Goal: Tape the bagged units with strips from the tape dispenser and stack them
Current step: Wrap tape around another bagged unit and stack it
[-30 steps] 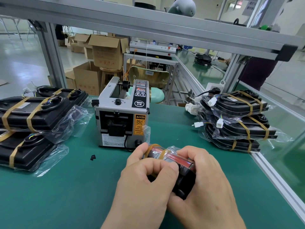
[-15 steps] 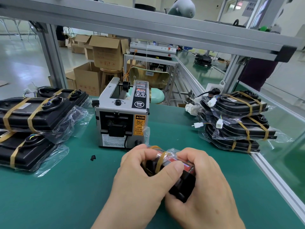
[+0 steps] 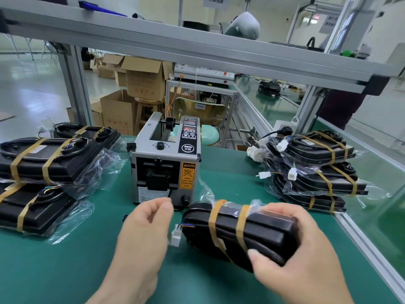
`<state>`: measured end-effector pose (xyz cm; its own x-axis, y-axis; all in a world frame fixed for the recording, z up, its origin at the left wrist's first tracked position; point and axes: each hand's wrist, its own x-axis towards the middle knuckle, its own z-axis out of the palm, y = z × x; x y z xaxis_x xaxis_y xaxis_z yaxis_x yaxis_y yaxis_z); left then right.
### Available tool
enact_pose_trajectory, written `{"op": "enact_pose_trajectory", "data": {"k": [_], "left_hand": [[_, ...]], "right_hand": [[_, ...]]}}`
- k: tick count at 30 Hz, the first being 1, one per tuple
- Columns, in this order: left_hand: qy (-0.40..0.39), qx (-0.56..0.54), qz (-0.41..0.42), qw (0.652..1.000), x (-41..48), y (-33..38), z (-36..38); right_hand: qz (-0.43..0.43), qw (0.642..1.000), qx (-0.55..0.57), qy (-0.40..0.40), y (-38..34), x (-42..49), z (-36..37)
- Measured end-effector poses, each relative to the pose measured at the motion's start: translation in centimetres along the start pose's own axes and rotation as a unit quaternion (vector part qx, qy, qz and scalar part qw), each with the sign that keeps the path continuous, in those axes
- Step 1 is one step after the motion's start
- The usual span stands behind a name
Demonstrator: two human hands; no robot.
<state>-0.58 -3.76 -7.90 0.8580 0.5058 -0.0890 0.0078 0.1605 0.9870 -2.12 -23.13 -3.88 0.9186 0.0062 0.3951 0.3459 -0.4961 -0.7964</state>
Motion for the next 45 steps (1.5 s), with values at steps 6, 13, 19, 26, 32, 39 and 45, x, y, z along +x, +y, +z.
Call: {"op": "enact_pose_trajectory", "data": {"k": [6,13,19,26,32,39,45], "left_hand": [[-0.141,-0.051,-0.168,0.974,0.8,0.3,-2.1],[-0.400,-0.263,-0.170,0.861,0.4,2.3,-2.9],[-0.321,-0.047,0.073,0.943,0.0,3.0,-3.0],[-0.344,-0.130,-0.023,0.930,0.3,5.1,-3.8],[-0.282,-0.162,0.100,0.940,1.0,5.8,-4.5],[-0.362,-0.094,-0.017,0.927,-0.6,2.3,-4.8],[-0.074,-0.179,-0.028,0.981,-0.4,2.0,-7.3]], "right_hand": [[0.116,0.933,0.339,-0.037,0.6,1.2,-2.3],[0.200,0.887,0.401,-0.108,1.7,1.8,-1.4],[0.212,0.910,0.337,-0.115,1.4,1.6,-1.0],[0.173,0.856,0.421,-0.244,3.3,3.1,-1.2],[0.200,0.863,0.410,-0.216,2.8,2.8,-0.2],[0.249,0.844,0.454,-0.138,1.9,2.2,2.4],[0.240,0.881,0.406,-0.033,2.2,2.8,4.5]]}}
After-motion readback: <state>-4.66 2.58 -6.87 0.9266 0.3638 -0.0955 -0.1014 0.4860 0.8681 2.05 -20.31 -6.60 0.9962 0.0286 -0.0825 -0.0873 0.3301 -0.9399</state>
